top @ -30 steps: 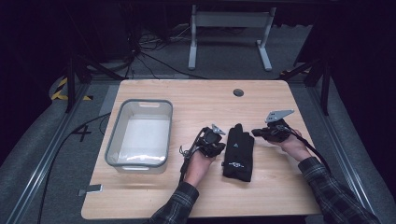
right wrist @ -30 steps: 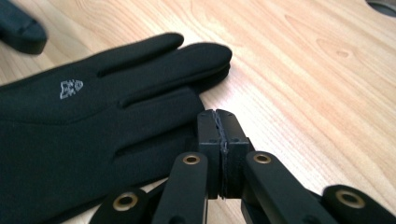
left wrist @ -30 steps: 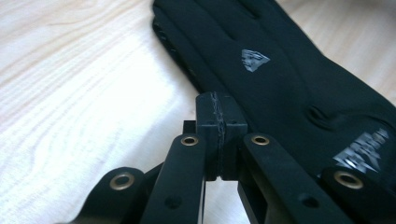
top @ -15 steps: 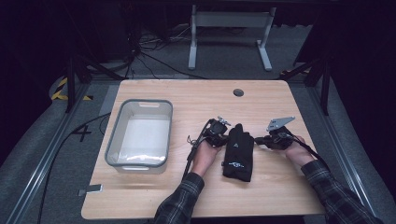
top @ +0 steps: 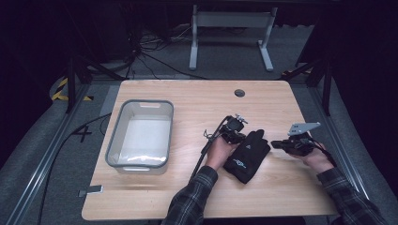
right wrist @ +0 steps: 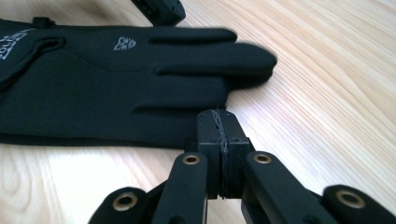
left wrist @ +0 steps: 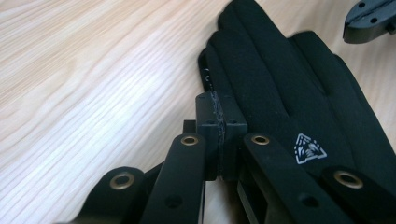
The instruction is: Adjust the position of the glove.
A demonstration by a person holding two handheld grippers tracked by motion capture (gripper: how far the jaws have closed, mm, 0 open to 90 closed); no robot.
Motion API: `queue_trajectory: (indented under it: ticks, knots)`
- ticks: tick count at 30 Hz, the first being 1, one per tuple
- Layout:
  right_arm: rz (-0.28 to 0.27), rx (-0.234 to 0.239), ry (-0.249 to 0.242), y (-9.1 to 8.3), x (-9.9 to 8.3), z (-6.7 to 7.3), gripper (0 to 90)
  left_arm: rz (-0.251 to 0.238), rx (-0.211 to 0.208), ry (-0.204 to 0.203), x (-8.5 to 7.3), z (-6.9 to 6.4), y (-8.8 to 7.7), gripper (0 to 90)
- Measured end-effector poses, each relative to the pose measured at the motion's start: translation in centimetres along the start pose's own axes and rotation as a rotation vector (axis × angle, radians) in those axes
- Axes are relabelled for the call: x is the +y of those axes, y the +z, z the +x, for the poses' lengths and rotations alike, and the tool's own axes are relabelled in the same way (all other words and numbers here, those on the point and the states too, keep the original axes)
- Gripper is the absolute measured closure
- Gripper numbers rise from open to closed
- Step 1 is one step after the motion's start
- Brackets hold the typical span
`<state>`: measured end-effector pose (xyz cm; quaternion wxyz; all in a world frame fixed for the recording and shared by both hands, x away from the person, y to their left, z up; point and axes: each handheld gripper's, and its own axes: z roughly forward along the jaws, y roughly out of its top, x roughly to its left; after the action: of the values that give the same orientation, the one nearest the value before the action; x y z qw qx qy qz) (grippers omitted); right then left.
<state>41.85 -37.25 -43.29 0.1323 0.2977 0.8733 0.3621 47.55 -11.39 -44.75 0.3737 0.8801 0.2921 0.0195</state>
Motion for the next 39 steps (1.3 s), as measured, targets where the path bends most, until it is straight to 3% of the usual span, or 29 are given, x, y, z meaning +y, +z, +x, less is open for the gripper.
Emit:
queue_trajectory:
  ticks: [5, 10, 13, 17, 22, 27, 39]
  knots:
    - [-0.01, -0.034, 0.034, -1.7, -1.8, -0.1, 86.4, 0.005, -0.025, 0.02, 0.6, -1.1, 1.0, 89.6]
    - [-0.018, -0.054, 0.058, -2.7, -3.0, 0.2, 78.1, 0.009, -0.026, 0.024, 0.5, -1.1, 0.0, 84.4]
    - [-0.02, -0.08, 0.074, -3.2, -3.8, 0.7, 63.5, 0.003, -0.028, 0.029, 0.2, -1.3, -1.4, 74.0]
    - [-0.005, -0.112, 0.101, -3.3, -4.7, 1.3, 44.0, -0.002, -0.042, 0.037, -0.4, -2.0, -2.9, 50.4]
    - [0.016, -0.129, 0.128, -3.2, -5.5, 1.8, 32.0, 0.03, -0.085, 0.054, -1.2, -2.9, -3.1, 31.9]
    - [0.043, -0.114, 0.119, -2.6, -6.1, 2.6, 20.2, 0.053, -0.079, 0.072, -1.9, -3.9, -2.5, 17.7]
    - [0.007, -0.111, 0.096, -2.1, -6.3, 2.7, 14.8, 0.126, -0.054, 0.149, -2.5, -5.2, -0.3, 14.3]
